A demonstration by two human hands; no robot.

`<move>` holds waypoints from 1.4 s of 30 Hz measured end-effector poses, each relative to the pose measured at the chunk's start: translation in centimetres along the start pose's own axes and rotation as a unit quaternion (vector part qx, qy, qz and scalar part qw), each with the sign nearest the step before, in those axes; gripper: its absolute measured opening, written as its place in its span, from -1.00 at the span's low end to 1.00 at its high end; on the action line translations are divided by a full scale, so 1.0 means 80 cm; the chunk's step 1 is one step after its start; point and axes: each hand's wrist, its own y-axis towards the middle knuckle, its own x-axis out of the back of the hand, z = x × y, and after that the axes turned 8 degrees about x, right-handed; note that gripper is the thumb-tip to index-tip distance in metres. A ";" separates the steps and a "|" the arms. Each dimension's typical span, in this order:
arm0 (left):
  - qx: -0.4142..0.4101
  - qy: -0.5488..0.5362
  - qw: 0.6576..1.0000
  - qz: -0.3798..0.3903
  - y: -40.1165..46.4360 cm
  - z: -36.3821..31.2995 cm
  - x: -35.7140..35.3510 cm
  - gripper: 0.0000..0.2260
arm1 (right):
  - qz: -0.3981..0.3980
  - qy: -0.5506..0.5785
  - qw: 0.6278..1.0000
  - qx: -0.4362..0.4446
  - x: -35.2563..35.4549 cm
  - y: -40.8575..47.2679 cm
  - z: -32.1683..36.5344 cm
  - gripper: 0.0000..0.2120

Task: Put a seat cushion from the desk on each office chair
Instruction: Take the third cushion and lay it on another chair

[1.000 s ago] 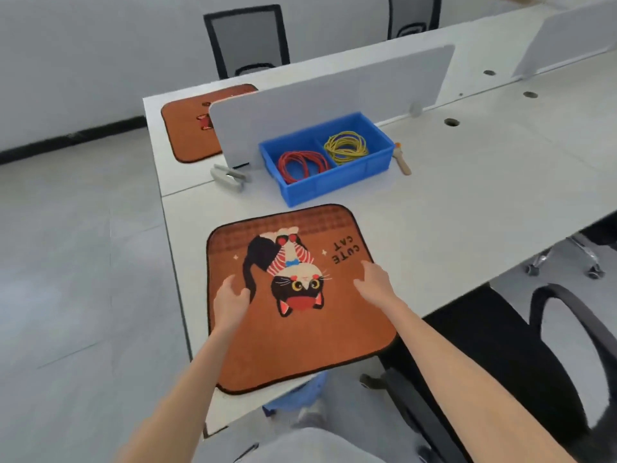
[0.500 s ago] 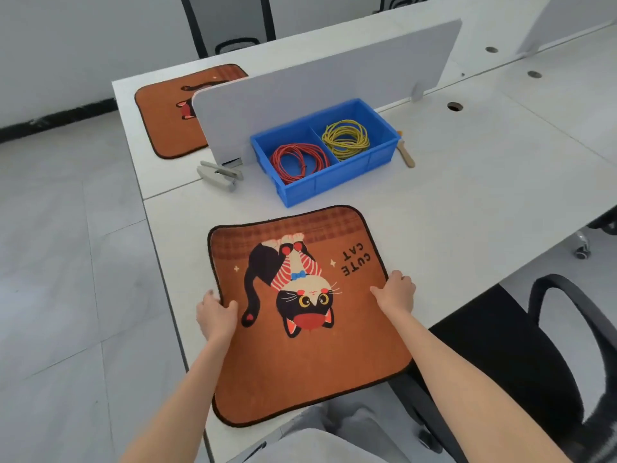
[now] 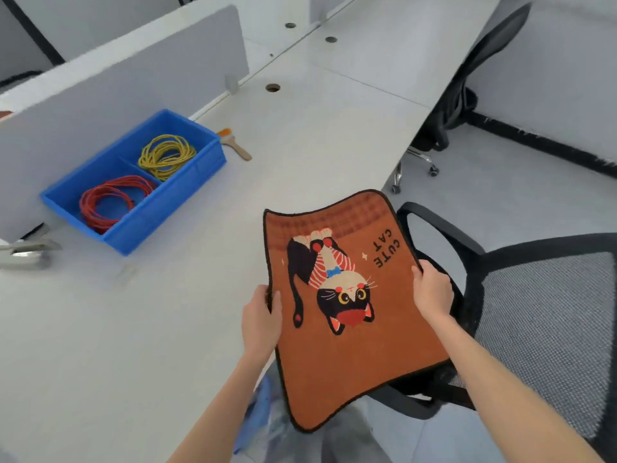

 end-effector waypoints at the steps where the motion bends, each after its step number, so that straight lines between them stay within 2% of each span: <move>1: -0.004 -0.001 1.000 0.020 -0.003 -0.012 -0.028 -0.87 | -0.016 -0.010 1.000 -0.001 0.014 0.013 -0.023 -0.72; 3: -0.010 0.005 0.998 0.066 -0.012 -0.034 -0.085 -0.86 | -0.031 -0.030 0.999 -0.003 0.038 0.040 -0.061 -0.73; 6: 0.012 0.002 0.991 0.133 -0.026 -0.048 -0.172 -0.91 | -0.011 -0.060 0.998 -0.007 0.047 0.079 -0.104 -0.76; 11: 0.162 -0.073 0.961 0.213 -0.017 -0.040 -0.281 -0.94 | 0.059 -0.079 0.995 0.013 0.002 0.134 -0.145 -0.69; 15: 0.256 -0.109 0.935 0.219 0.007 -0.004 -0.327 -0.90 | 0.059 -0.082 0.994 0.030 -0.035 0.184 -0.157 -0.66; 19: 0.353 -0.188 0.884 0.242 0.035 0.038 -0.372 -0.80 | 0.041 -0.076 0.994 0.067 -0.077 0.229 -0.167 -0.62; 21: 0.370 -0.166 0.874 0.269 0.044 0.054 -0.391 -0.78 | 0.046 -0.034 0.998 0.040 -0.108 0.225 -0.176 -0.61; 23: 0.372 -0.133 0.879 0.266 0.050 0.073 -0.402 -0.80 | 0.088 0.011 0.996 -0.003 -0.149 0.190 -0.190 -0.61; 25: 0.371 -0.106 0.887 0.253 0.060 0.094 -0.407 -0.83 | 0.169 0.021 0.985 -0.019 -0.193 0.134 -0.209 -0.63; 27: 0.322 -0.032 0.919 0.225 0.074 0.115 -0.409 -0.88 | 0.253 0.002 0.967 -0.032 -0.229 0.076 -0.230 -0.64; 29: 0.204 0.094 0.950 0.215 0.086 0.128 -0.408 -0.82 | 0.327 -0.040 0.943 -0.040 -0.257 0.029 -0.247 -0.60; 31: 0.059 0.200 0.949 0.238 0.098 0.135 -0.408 -0.75 | 0.371 -0.085 0.924 -0.028 -0.276 -0.003 -0.252 -0.54; 33: -0.084 0.317 0.902 0.281 0.110 0.140 -0.414 -0.70 | 0.380 -0.135 0.915 0.004 -0.291 -0.022 -0.253 -0.50; 36: -0.251 0.476 0.781 0.317 0.128 0.153 -0.436 -0.61 | 0.380 -0.193 0.904 0.029 -0.308 -0.030 -0.260 -0.47; 38: -0.295 0.546 0.715 0.322 0.134 0.163 -0.453 -0.55 | 0.379 -0.213 0.900 0.036 -0.319 -0.026 -0.265 -0.47; 39: -0.300 0.569 0.694 0.324 0.136 0.167 -0.461 -0.54 | 0.378 -0.217 0.899 0.038 -0.324 -0.023 -0.266 -0.48; 42: -0.322 0.584 0.670 0.327 0.133 0.182 -0.469 -0.56 | 0.389 -0.212 0.896 0.040 -0.330 -0.019 -0.268 -0.58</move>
